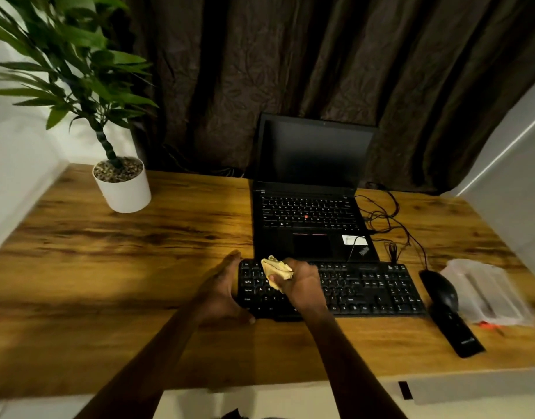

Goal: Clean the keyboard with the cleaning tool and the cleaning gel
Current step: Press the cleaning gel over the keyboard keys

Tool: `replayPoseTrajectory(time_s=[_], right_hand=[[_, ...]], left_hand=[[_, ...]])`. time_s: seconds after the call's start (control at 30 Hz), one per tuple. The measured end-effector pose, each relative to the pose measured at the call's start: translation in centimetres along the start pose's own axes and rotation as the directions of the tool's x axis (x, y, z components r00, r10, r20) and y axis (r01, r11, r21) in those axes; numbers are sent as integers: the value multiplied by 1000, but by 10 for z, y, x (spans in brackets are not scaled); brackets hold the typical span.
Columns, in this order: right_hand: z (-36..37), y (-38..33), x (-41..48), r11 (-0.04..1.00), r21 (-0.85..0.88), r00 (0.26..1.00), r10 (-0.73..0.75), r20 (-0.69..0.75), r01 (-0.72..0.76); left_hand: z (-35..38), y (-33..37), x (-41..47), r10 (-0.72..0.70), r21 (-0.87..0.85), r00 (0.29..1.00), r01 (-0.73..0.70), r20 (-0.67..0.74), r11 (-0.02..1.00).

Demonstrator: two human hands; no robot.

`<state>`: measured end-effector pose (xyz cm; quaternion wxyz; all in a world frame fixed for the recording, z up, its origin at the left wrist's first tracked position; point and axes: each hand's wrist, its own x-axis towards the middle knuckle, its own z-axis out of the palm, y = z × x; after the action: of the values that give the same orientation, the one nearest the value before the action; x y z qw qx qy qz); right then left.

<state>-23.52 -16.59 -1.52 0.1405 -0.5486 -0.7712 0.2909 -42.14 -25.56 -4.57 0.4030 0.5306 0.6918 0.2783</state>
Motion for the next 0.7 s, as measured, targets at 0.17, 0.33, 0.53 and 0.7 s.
replayPoseTrajectory(time_s=[0.17,0.33,0.53,0.7], right_hand=[[-17,16,-1,1000,-14,999,19,-33,-19],[-21,37,1,998,-13,994,53,-96,-54],[-7,51,14,1000,10,1000,28,-11,-28],[-34,51,3,994,-93,995,49,-90,-57]], left_hand=[[0,-2,3,-12,32,1000,12,-8,999],[3,-8,5,1,5,1000,-1,-8,1000],[3,-11,6,3,20,1000,-3,-10,1000],[2,-8,7,-2,43,1000,2,-15,999]])
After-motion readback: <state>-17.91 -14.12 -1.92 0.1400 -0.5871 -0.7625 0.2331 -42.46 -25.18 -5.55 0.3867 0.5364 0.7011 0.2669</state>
